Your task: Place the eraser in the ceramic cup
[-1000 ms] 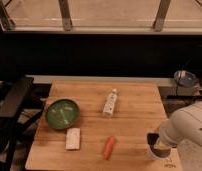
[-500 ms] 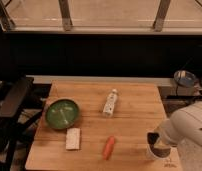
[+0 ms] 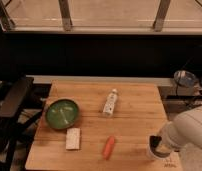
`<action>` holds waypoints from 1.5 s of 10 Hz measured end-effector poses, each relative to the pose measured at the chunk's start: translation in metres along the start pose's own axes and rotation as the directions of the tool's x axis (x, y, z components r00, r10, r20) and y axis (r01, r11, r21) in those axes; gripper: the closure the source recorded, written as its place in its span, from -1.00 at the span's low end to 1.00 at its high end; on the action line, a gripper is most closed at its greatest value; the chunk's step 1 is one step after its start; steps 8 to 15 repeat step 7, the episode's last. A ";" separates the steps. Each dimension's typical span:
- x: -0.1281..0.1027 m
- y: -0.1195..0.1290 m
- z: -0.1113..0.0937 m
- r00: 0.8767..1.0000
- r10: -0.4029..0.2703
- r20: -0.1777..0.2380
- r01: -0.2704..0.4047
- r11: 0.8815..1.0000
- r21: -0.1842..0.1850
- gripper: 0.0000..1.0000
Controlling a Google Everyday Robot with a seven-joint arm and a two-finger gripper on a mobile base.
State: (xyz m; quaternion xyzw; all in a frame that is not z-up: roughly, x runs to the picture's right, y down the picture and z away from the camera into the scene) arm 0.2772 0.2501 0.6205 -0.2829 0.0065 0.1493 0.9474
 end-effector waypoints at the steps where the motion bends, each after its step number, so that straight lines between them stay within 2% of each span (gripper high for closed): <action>1: 0.003 0.003 -0.001 1.000 0.016 0.003 -0.016 1.000 -0.002 -0.53; 2: 0.005 0.002 -0.001 1.000 0.027 0.005 -0.027 1.000 -0.005 -0.60; 4: 0.012 0.006 0.000 0.999 0.051 0.007 -0.051 0.998 -0.020 -0.60; 7: 0.009 0.003 0.002 0.998 0.050 0.031 -0.049 0.998 -0.030 -0.60; 15: 0.009 0.003 0.002 0.998 0.050 0.031 -0.049 0.998 -0.030 -0.60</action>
